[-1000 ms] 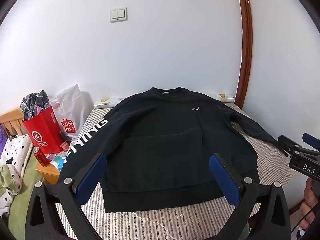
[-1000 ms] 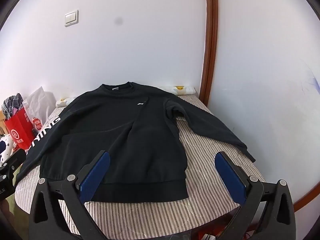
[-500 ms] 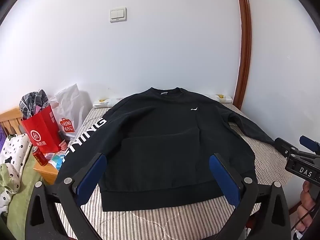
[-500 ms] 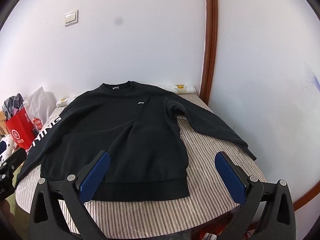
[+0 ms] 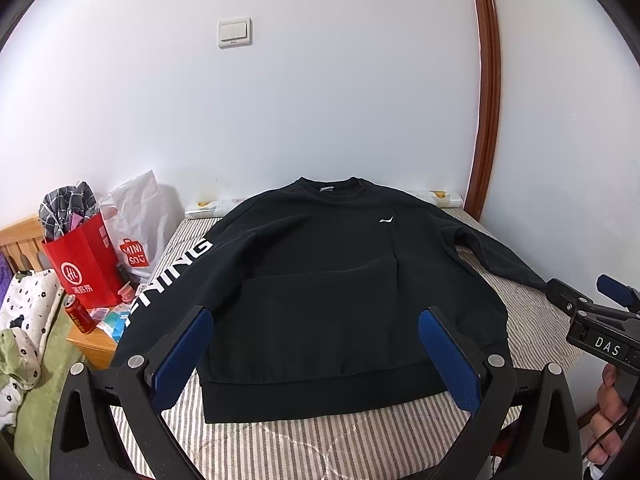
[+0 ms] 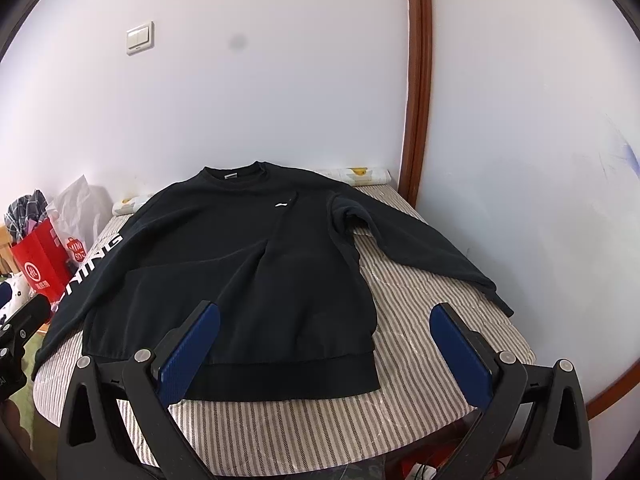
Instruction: Fold small clothes
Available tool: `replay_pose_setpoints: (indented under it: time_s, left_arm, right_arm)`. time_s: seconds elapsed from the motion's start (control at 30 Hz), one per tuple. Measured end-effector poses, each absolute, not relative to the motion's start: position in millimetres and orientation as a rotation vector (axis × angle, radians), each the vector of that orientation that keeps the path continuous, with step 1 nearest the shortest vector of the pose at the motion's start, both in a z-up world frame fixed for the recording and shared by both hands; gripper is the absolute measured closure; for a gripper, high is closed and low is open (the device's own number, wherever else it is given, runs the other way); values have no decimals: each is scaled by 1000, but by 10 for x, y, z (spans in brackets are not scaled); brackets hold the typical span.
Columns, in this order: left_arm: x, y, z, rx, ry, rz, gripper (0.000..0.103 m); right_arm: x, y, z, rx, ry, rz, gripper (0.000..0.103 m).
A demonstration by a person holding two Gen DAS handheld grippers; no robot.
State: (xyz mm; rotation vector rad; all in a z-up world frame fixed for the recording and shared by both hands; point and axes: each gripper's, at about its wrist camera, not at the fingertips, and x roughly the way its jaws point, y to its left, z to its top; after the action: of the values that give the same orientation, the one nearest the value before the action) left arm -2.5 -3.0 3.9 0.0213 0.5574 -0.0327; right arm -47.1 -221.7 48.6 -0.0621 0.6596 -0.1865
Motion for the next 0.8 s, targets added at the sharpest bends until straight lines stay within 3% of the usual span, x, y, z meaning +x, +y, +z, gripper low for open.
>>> replay_pose_setpoints:
  time_s: [0.8]
  left_arm:
    - [-26,21,49,4,565,-29,0]
  right_arm:
    - [-459,-2207,508,-56,662,-177,0]
